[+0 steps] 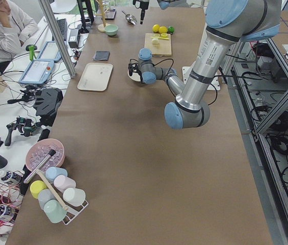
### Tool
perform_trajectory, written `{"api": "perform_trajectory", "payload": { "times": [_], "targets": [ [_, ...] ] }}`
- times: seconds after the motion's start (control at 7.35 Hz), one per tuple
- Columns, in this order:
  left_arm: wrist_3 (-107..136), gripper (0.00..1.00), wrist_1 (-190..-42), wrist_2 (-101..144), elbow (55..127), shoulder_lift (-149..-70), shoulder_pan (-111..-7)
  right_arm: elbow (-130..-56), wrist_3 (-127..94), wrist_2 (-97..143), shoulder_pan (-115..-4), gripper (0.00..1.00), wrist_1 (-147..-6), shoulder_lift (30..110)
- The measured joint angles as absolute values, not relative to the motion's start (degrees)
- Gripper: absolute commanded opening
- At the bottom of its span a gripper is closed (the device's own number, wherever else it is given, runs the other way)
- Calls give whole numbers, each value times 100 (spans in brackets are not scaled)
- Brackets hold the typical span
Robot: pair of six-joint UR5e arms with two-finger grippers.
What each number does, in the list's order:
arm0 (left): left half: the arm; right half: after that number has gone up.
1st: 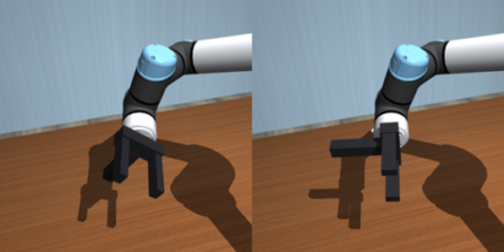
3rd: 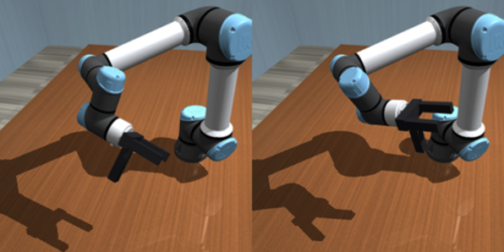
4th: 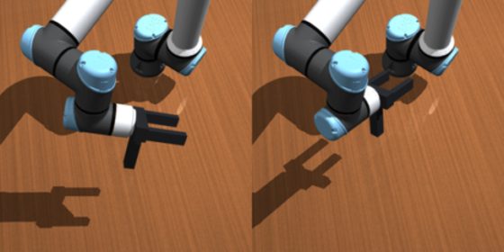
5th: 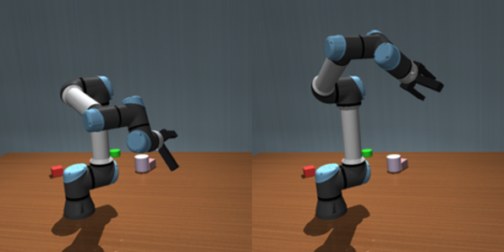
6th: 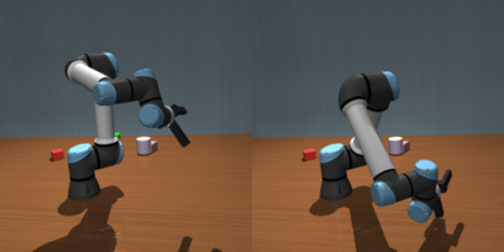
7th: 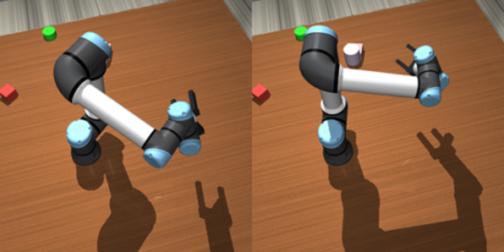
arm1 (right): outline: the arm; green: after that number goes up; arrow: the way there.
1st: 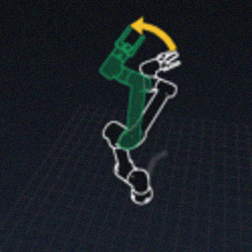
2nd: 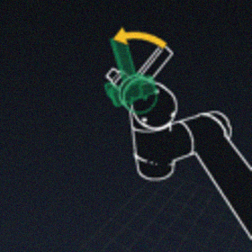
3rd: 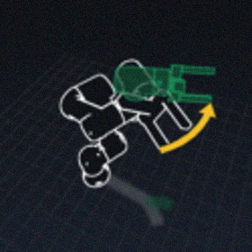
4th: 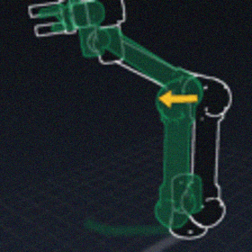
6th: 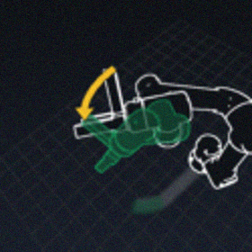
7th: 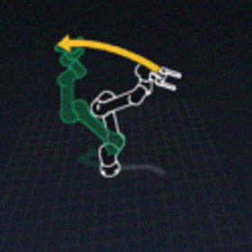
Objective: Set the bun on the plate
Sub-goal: 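Grip the beige plate rim with the left gripper and drag it to mid-table, then release the plate and pull back the left arm while the right reaches forward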
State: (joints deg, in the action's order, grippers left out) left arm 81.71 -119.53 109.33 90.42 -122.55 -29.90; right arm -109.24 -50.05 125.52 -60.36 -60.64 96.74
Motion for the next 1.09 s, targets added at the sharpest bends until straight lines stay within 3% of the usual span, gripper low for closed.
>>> {"api": "perform_trajectory", "payload": {
  "times": [0.41, 0.68, 1.09],
  "targets": [
    [7908, 98, -11687, 11044, 9457, -12096, -3225, -11143, -5599, 12331, -5550, 100, -6082, 9715],
    [6734, 98, -10551, 11877, 9977, -11936, -4267, -11243, -5891, 11985, -5136, 100, -6088, 9932],
    [4495, 98, -9151, 12805, 10166, -11634, -5904, -11403, -6767, 11221, -4137, 100, -6046, 10161]
  ]
}}
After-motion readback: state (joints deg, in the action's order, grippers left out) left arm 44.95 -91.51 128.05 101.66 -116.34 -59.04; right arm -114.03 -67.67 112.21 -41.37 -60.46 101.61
